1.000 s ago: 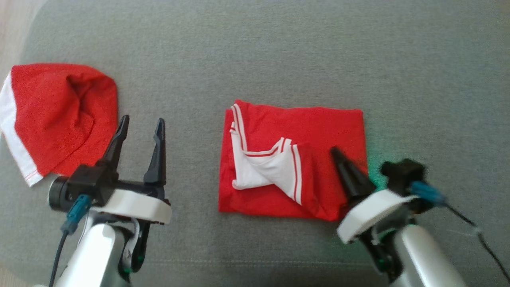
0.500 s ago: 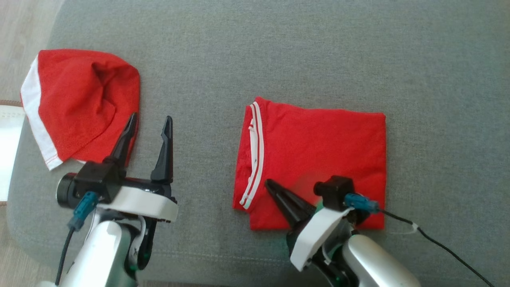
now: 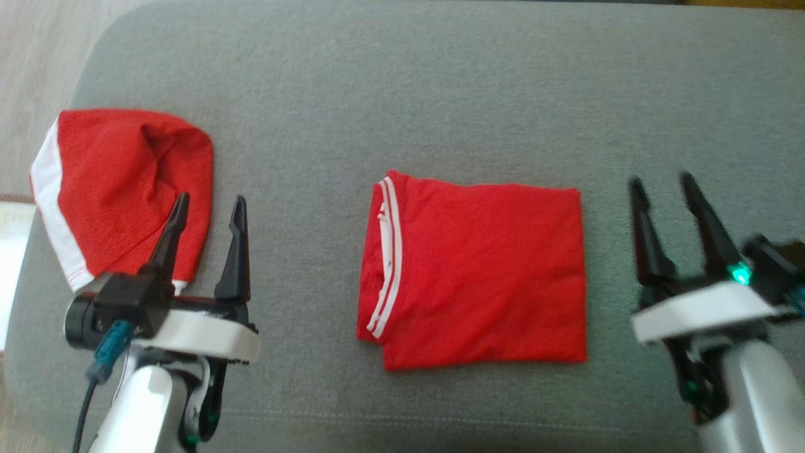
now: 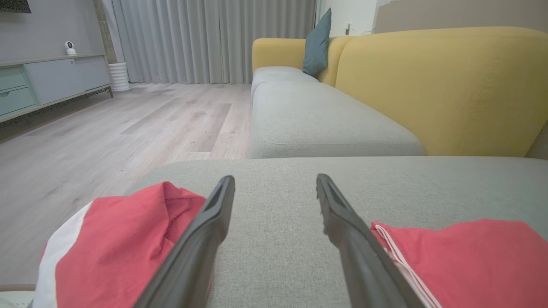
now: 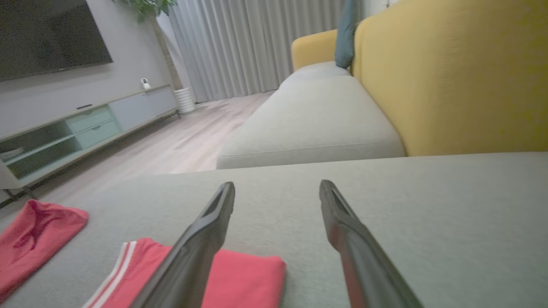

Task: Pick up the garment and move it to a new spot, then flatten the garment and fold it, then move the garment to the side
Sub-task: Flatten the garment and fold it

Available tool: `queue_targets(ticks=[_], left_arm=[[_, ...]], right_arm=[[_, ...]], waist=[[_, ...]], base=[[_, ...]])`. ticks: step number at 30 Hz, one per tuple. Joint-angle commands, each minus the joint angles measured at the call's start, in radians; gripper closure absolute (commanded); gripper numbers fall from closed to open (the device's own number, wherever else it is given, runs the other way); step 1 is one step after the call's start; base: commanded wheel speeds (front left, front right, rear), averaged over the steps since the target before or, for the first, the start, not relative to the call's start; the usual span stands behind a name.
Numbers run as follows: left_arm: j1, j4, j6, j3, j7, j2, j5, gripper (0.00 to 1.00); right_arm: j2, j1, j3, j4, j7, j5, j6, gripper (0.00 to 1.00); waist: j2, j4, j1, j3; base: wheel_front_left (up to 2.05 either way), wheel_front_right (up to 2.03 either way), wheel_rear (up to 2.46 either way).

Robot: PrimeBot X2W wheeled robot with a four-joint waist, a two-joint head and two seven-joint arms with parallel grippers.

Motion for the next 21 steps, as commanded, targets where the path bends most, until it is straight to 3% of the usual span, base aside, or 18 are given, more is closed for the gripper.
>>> queue_targets(ticks=[1, 7, 21], left_arm=[[-0.012, -0.035, -0.008, 0.047, -0.012, 0.028, 0.009, 0.00], [0.022, -0.024, -0.017, 0.057, -0.012, 0.043, 0.013, 0.00], [0.118, -0.010, -0.012, 0.045, -0.001, 0.063, 0.008, 0.00]], right_arm=[[-0.001, 0.035, -0.026, -0.070, 0.021, -0.027, 0.004, 0.00], [0.017, 0.128, -0.124, -0.172, 0.079, -0.063, 0.004, 0.00], [0.041, 0.254, -0.129, -0.249, 0.159, -0.076, 0.004, 0.00]], waist=[[-0.0001, -0.018, 0.0000, -0.020], [-0.0001, -0.052, 0.0000, -0.065], [-0.0001, -0.081, 0.0000, -0.178]], base=[[0.00, 0.00, 0.00], [0.00, 0.00, 0.00], [0.00, 0.00, 0.00]])
